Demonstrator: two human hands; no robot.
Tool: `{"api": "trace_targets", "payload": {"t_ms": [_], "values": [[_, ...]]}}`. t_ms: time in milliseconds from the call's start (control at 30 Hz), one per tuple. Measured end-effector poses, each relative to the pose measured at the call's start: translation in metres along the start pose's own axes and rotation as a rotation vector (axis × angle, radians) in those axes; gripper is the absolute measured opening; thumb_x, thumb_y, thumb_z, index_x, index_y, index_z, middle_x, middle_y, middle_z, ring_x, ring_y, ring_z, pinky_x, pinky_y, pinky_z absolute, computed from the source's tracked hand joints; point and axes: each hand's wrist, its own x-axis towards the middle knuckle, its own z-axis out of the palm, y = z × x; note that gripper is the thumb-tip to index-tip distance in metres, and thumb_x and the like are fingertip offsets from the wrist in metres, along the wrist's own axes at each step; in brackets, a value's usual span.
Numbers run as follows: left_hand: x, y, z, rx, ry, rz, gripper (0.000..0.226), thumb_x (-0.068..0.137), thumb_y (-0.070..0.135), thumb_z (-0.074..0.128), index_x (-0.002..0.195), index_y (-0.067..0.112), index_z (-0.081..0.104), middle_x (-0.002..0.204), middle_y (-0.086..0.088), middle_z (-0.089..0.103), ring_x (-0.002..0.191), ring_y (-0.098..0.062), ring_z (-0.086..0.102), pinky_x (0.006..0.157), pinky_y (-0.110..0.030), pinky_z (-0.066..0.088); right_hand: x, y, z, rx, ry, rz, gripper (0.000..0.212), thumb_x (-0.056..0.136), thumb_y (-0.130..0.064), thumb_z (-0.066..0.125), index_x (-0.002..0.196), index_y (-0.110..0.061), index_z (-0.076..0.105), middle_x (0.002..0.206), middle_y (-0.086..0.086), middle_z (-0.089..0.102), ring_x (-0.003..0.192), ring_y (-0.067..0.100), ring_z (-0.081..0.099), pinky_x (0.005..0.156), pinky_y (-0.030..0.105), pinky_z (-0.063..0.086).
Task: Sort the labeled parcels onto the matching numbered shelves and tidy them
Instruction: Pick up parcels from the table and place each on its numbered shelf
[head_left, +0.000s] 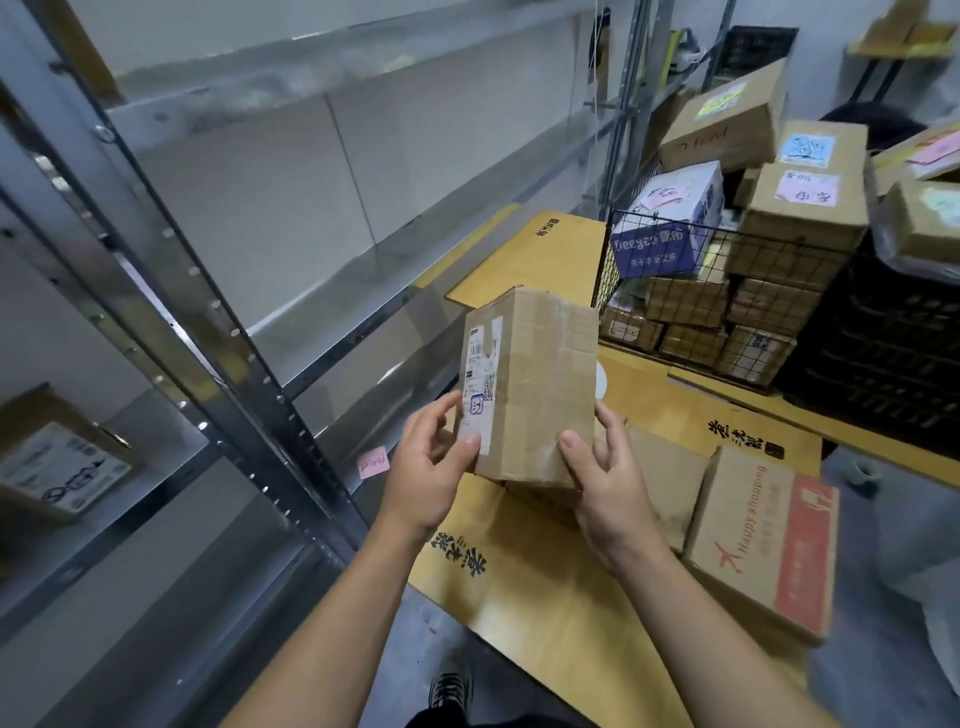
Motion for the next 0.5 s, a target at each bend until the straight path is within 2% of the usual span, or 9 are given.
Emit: {"api": "trace_targets", "payload": {"t_ms": [67,133,200,267,333,400,467,500], "values": [[-0.004,-0.005,0.001,-0.112,-0.037,-0.046,0.051,0.089,0.033,0.068,0.136,0.033,0.048,0.131,0.01,0.057,0.113,0.006,0.057,0.088,-0.021,0.051,-0.003,0.004,-0.004,0.066,-0.013,0.029,0.043,0.087,-0.03,0.073,0.123,-0.046,0.055,0.132,0.009,0.065,0.123,0.03,0.062,0.106,0.063,0.045],[-0.008,-0.005,0.003,-0.194,-0.055,-0.079,0.059,0.086,0.034,0.065,0.141,0.03,0.045,0.127,0.012,0.063,0.119,-0.011,0.059,0.092,-0.034,0.054,-0.008,0.0,-0.006,0.0,-0.038,-0.01,0.047,0.089,-0.033,0.072,0.125,-0.055,0.051,0.136,0.01,0.061,0.123,0.027,0.061,0.106,0.061,0.046],[-0.01,-0.004,0.005,-0.196,-0.026,-0.06,0.057,0.085,0.028,0.065,0.139,0.03,0.046,0.126,0.013,0.064,0.119,-0.013,0.059,0.093,-0.039,0.055,-0.009,0.0,-0.011,-0.136,-0.021,-0.102,0.052,0.091,-0.035,0.07,0.125,-0.065,0.045,0.141,0.007,0.054,0.118,0.015,0.064,0.102,0.052,0.052],[-0.011,-0.003,0.004,-0.149,0.01,-0.026,0.055,0.084,0.026,0.067,0.135,0.037,0.049,0.126,0.016,0.062,0.119,-0.009,0.058,0.095,-0.042,0.054,-0.006,0.0,-0.016,-0.238,0.013,-0.174,0.049,0.091,-0.038,0.066,0.126,-0.066,0.045,0.141,0.0,0.049,0.114,0.014,0.065,0.098,0.05,0.055],[-0.012,-0.002,0.003,-0.09,0.014,-0.002,0.053,0.082,0.029,0.069,0.129,0.044,0.05,0.123,0.026,0.061,0.117,-0.001,0.057,0.093,-0.035,0.053,-0.003,0.002,-0.022,-0.364,0.009,-0.222,0.043,0.087,-0.051,0.06,0.128,-0.061,0.051,0.138,-0.01,0.048,0.121,0.016,0.058,0.101,0.049,0.052],[-0.013,0.001,0.002,-0.019,0.017,0.015,0.053,0.08,0.032,0.068,0.125,0.049,0.049,0.117,0.038,0.058,0.112,0.01,0.055,0.088,-0.019,0.05,-0.003,0.003,-0.025,-0.448,-0.014,-0.237,0.045,0.082,-0.06,0.055,0.128,-0.056,0.055,0.131,-0.014,0.048,0.119,0.01,0.053,0.098,0.034,0.05],[-0.015,0.003,0.001,0.063,0.039,0.041,0.053,0.078,0.035,0.068,0.123,0.053,0.047,0.115,0.043,0.055,0.11,0.014,0.052,0.086,-0.009,0.045,-0.003,0.003,-0.025,-0.455,-0.037,-0.224,0.051,0.08,-0.067,0.056,0.129,-0.054,0.053,0.131,-0.011,0.049,0.121,0.01,0.053,0.094,0.021,0.048],[-0.016,0.002,0.001,0.102,0.055,0.06,0.053,0.078,0.036,0.069,0.123,0.055,0.046,0.117,0.042,0.055,0.112,0.013,0.052,0.086,-0.007,0.043,-0.003,0.003,-0.024,-0.442,-0.058,-0.202,0.056,0.078,-0.072,0.059,0.13,-0.053,0.053,0.133,-0.009,0.05,0.123,0.01,0.054,0.096,0.025,0.051]]}}
